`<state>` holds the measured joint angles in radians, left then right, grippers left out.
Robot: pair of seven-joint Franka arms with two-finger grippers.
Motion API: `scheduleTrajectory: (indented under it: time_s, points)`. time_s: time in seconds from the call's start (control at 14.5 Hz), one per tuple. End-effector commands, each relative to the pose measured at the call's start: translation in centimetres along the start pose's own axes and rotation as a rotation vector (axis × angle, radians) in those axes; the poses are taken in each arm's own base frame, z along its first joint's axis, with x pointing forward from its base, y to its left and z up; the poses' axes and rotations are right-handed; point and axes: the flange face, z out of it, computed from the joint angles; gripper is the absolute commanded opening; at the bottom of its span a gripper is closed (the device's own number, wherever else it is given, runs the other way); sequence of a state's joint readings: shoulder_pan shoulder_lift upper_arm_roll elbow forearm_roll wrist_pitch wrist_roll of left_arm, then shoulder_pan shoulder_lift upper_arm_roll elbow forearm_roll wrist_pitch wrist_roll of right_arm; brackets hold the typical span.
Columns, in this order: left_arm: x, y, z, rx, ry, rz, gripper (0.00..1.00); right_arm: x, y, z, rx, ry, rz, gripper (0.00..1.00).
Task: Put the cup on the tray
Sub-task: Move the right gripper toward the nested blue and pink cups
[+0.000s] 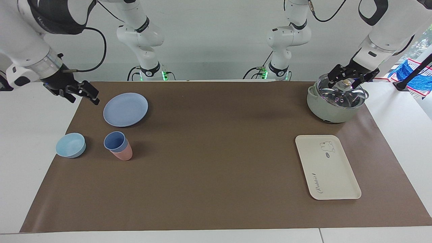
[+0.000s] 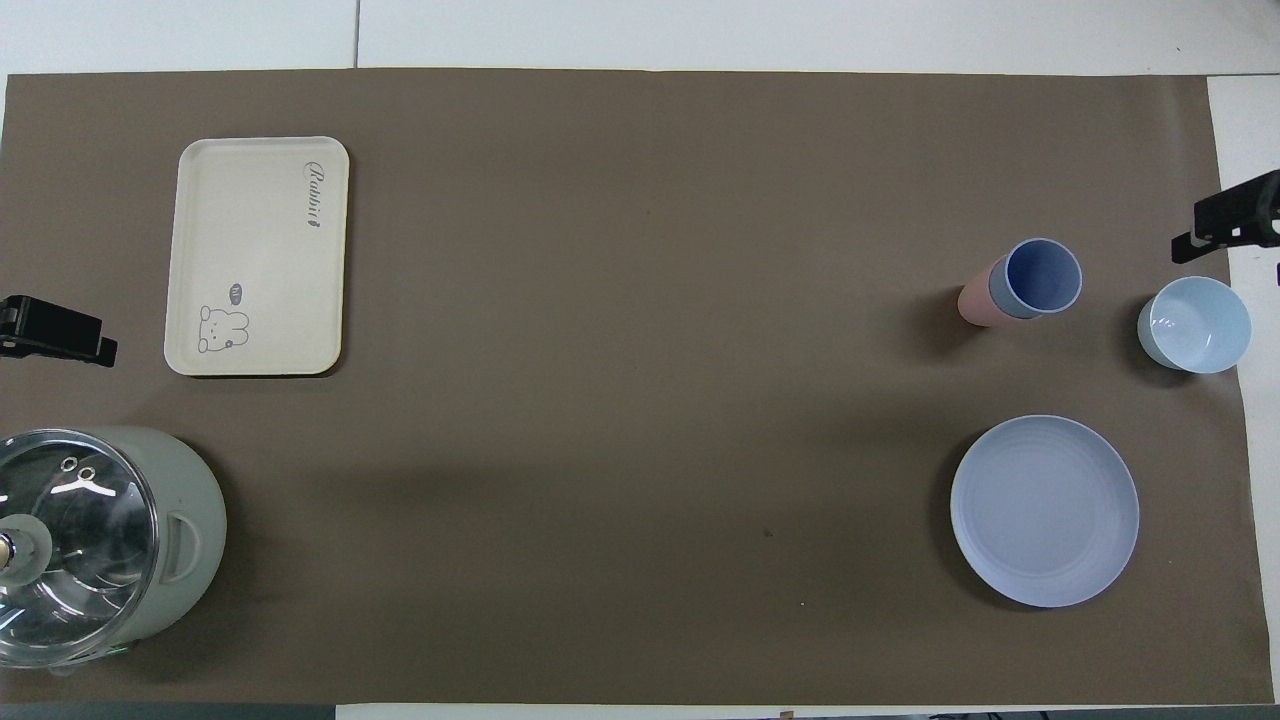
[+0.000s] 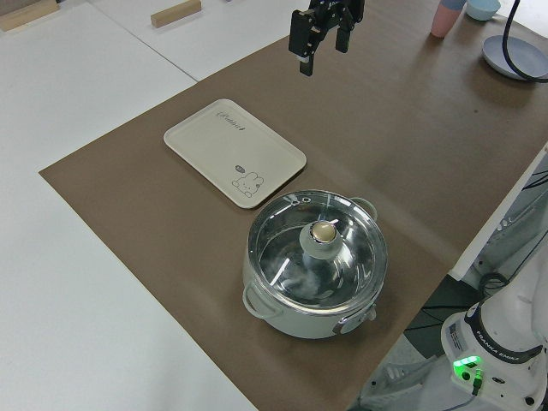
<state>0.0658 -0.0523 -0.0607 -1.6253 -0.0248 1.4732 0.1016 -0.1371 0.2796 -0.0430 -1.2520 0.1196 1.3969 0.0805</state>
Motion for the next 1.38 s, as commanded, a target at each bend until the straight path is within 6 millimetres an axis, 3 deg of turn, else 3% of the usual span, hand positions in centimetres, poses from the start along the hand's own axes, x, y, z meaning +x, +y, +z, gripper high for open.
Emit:
scheduleTrajectory:
  time_s: [0.0, 0.14, 0.48, 0.69, 1.1, 1.24, 1.31]
  points:
    - [-1.0, 0.1, -0.1, 0.012, -0.004, -0.010, 1.00, 5.1, 2.2, 1.5, 0.036, -0.025, 0.068, 1.00]
    - [-1.0, 0.1, -0.1, 0.014, -0.006, -0.011, 1.00, 6.7, 5.6, 2.9, 0.071, -0.030, 0.116, 1.00]
    - [-1.0, 0.1, -0.1, 0.014, -0.006, -0.011, 1.00, 10.7, 11.7, 11.6, 0.184, -0.145, 0.241, 1.00]
    - [-1.0, 0.1, -0.1, 0.014, -0.006, -0.011, 1.00, 12.2, 11.3, 13.0, 0.187, -0.151, 0.345, 1.00]
    - [-1.0, 0.1, -0.1, 0.014, -0.005, -0.011, 1.00, 12.7, 10.4, 15.6, 0.219, -0.220, 0.471, 1.00]
    - [-1.0, 0.1, -0.1, 0.014, -0.006, -0.011, 1.00, 12.9, 10.1, 17.6, 0.256, -0.276, 0.536, 1.00]
    - [-1.0, 0.1, -0.1, 0.014, -0.006, -0.011, 1.00, 13.4, 10.4, 19.8, 0.272, -0.313, 0.556, 1.00]
